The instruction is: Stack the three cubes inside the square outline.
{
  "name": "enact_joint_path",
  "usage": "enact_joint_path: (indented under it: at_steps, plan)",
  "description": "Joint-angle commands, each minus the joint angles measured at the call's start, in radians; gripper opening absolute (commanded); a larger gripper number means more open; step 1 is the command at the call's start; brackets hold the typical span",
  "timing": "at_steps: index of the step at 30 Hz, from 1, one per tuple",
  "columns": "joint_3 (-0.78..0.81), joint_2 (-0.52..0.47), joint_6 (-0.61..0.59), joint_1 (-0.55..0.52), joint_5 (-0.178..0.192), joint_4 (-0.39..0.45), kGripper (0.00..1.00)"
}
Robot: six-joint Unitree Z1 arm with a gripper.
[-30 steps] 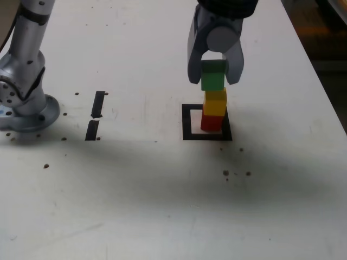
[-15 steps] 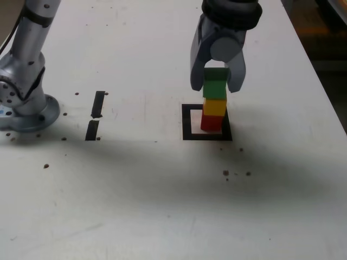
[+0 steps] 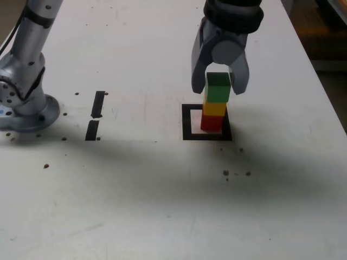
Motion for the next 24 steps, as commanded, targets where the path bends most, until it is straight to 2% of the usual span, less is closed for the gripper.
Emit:
enact_joint_path:
  at_steps: [1, 8, 14, 19, 24]
  plan:
    - [0.003, -0.002, -0.001, -0.002, -0.004, 0.010, 0.91]
    - [0.003, -0.040, -0.022, -0.002, 0.002, 0.020, 0.99]
    - [0.020, -0.172, 0.014, 0.004, -0.004, 0.030, 1.00]
    - [0.156, -0.331, 0.085, 0.036, -0.039, 0.028, 1.00]
    - [0.405, -0.471, 0.115, 0.068, -0.035, 0.004, 1.00]
